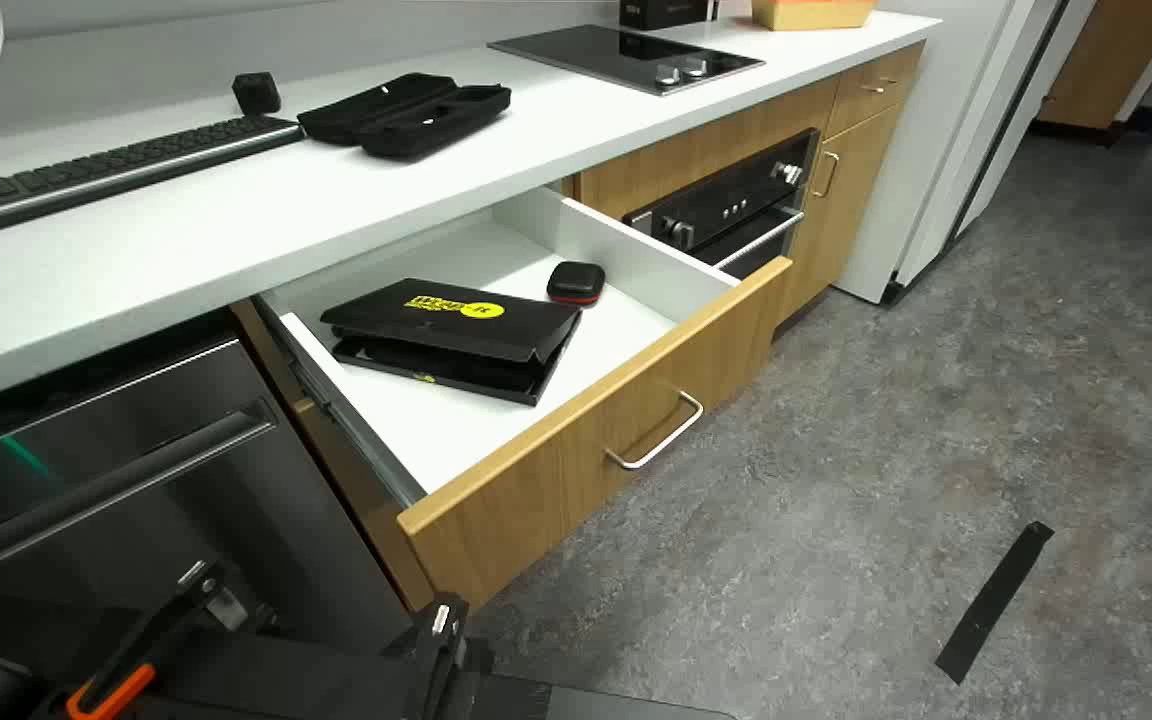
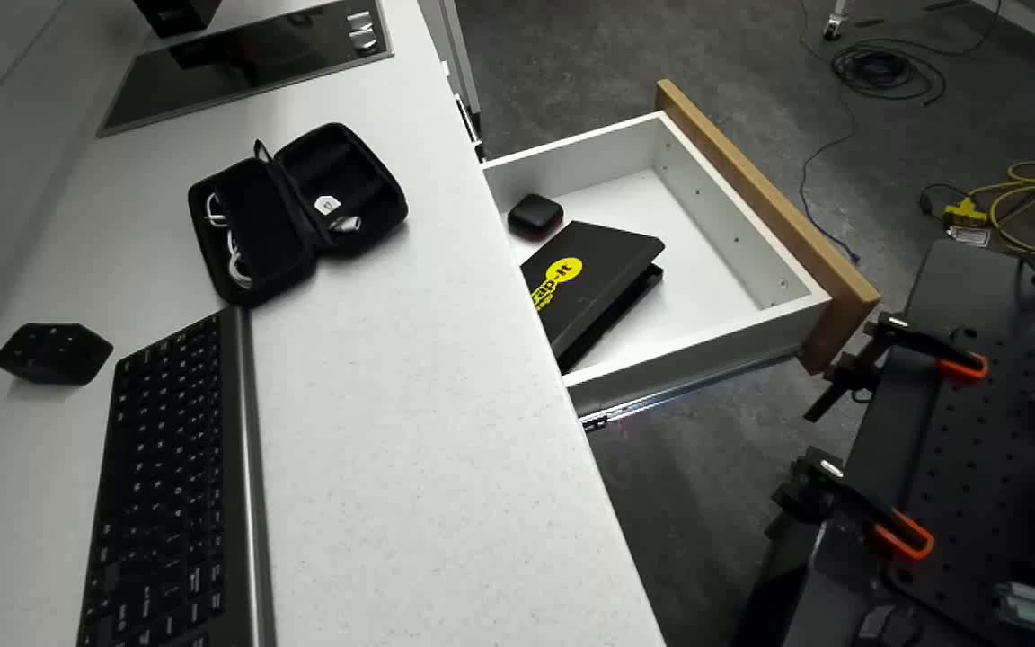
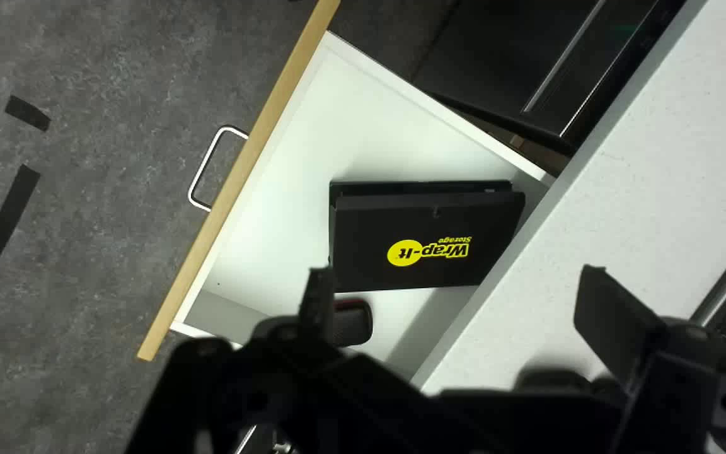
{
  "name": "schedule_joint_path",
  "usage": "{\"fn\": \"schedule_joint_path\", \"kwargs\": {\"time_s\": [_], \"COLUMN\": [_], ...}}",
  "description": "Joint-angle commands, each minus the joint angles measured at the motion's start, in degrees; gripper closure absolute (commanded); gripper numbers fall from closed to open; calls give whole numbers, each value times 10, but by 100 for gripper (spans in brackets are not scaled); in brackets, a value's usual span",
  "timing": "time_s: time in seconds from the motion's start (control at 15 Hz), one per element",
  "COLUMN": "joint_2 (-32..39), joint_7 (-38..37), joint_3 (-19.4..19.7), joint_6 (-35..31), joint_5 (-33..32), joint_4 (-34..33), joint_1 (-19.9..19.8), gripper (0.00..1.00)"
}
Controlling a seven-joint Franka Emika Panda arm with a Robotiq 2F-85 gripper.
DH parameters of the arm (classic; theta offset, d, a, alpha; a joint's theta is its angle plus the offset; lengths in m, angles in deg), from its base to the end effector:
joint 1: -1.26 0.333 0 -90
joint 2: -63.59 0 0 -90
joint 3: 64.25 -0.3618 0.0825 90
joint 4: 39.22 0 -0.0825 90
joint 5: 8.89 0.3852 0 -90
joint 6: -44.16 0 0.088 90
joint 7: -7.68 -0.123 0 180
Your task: Close the open drawer
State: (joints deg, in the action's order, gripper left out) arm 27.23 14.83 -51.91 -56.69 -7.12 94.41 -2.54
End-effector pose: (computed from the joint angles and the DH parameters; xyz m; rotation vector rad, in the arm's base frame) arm 0.3261 -0.1097 0.5837 -2.9879 0.1858 -0.1182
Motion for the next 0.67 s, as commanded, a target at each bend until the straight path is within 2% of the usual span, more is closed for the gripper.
{"fn": "schedule_joint_path", "kwargs": {"time_s": [0.0, 0.33, 0.6], "joint_2": [3, 5, 58], "joint_7": [5, 5, -5], "joint_3": [-8, -8, 8], "joint_6": [1, -7, -72], "joint_5": [5, 0, -42], "joint_4": [-1, 3, 29], "joint_1": [-11, -13, -51], "gripper": [0, 0, 0]}}
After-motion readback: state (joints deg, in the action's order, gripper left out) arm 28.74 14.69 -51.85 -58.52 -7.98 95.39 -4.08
